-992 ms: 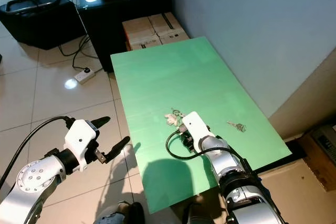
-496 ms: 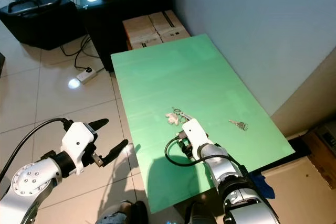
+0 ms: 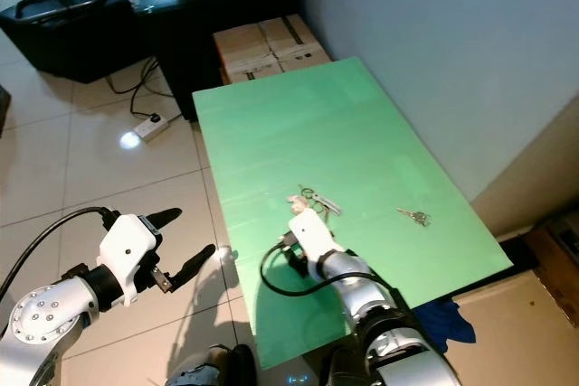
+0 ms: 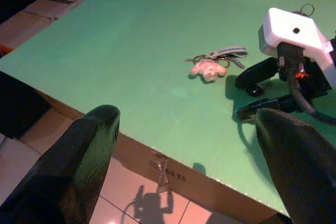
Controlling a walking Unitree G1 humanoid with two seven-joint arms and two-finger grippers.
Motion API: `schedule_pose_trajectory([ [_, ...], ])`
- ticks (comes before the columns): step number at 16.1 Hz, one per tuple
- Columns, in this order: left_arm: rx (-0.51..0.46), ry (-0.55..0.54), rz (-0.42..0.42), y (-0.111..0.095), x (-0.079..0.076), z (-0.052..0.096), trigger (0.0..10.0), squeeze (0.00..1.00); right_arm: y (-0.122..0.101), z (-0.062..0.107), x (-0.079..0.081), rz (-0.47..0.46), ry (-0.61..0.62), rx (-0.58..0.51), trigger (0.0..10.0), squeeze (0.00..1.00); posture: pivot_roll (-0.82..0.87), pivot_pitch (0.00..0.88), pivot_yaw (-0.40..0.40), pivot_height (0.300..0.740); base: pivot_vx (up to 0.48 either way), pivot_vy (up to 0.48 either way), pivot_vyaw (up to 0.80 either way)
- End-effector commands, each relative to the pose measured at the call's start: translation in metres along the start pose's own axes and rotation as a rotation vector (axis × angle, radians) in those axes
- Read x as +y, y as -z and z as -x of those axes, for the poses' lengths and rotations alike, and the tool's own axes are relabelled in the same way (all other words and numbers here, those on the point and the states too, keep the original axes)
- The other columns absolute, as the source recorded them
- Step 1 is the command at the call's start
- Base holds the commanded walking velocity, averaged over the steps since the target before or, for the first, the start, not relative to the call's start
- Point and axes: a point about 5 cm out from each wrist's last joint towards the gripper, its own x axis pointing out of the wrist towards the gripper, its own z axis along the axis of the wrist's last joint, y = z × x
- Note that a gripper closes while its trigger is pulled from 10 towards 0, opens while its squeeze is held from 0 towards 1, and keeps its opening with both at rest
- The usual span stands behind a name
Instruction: Hang keys on a hook
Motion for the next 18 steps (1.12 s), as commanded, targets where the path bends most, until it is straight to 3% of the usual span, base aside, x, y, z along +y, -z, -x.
schedule_pose_trajectory([
  [1,0.005,0.002,-0.004,-0.001,0.002,0.005,10.0,0.00,-0.004,0.000,0.001,0.023,0.017,-0.019,10.0,0.00,0.06,0.154,0.112,0.740,0.000,0.000,0.00],
  [5,0.009,0.005,-0.009,-0.002,0.004,0.007,10.0,0.00,-0.027,-0.002,0.002,0.079,0.063,-0.132,10.0,0.00,0.07,0.159,0.121,0.740,0.000,0.000,0.00],
  [7,0.012,0.007,-0.012,-0.003,0.006,0.008,10.0,0.00,-0.029,-0.001,0.017,0.152,-0.051,-0.159,10.0,0.00,0.07,0.166,0.124,0.740,0.000,0.000,0.00],
  [9,0.015,0.004,-0.015,-0.003,0.007,0.010,10.0,0.00,-0.021,0.006,0.037,0.281,-0.214,-0.157,10.0,0.00,0.08,0.181,0.123,0.740,0.000,0.000,0.00],
  [13,0.022,-0.002,-0.017,-0.005,0.009,0.012,10.0,0.00,-0.020,0.020,0.042,0.309,-0.222,-0.180,10.0,0.00,0.09,0.202,0.119,0.740,0.000,0.000,0.00],
  [18,0.004,-0.023,-0.025,-0.012,0.014,0.009,10.0,0.00,-0.013,0.034,0.033,0.250,-0.104,-0.130,10.0,0.00,0.08,0.231,0.095,0.740,0.000,0.000,0.00],
])
